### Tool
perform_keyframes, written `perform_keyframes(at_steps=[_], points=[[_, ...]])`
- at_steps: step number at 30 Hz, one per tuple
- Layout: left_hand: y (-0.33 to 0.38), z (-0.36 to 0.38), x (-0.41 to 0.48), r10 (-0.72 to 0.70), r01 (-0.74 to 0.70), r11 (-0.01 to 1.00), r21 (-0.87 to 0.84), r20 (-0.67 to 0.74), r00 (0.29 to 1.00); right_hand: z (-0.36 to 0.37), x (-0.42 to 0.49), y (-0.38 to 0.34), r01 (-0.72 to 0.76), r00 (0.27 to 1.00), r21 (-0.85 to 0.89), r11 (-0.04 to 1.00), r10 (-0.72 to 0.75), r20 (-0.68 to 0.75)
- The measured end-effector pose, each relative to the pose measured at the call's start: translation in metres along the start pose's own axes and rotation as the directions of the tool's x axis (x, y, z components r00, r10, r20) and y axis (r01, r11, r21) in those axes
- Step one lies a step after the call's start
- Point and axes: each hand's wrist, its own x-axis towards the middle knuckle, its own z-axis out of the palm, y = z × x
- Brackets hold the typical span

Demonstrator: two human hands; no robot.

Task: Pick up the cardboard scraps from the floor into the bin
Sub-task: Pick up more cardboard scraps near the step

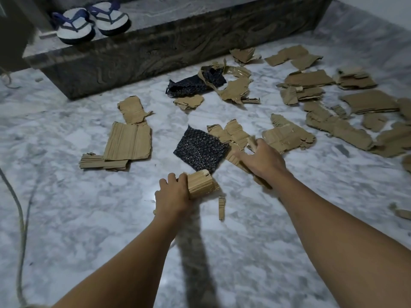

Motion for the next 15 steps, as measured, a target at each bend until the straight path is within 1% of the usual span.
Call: perform_keyframes(at_steps=[3,4,8,12,15], points=[[-0.004,0.0,0.005,-0.055,0.053,0.997,-0.051,-0.029,0.998,0.003,0.002,0.0,0.019,0.994,-0.127,0.992,-0.005,0.108],[-0.005,-0.001,0.006,-0.077,0.074,0.994,-0.082,-0.034,0.996,0.006,0.002,0.001,0.017,0.993,-0.146,0.989,0.001,0.12],[-0.003,-0.017,0.018,-0.126,0.103,0.955,-0.279,-0.064,0.99,0.01,0.005,-0.002,-0.001,0.997,-0.084,0.996,0.007,0.079],[0.003,-0.034,0.028,-0.198,0.142,0.872,-0.469,-0.071,0.978,0.012,-0.004,-0.004,-0.006,0.999,-0.1,0.995,0.011,0.051],[0.008,-0.041,0.035,-0.202,0.13,0.832,-0.54,-0.075,0.977,0.013,-0.018,0.003,0.018,1.0,-0.15,0.989,-0.02,-0.012]])
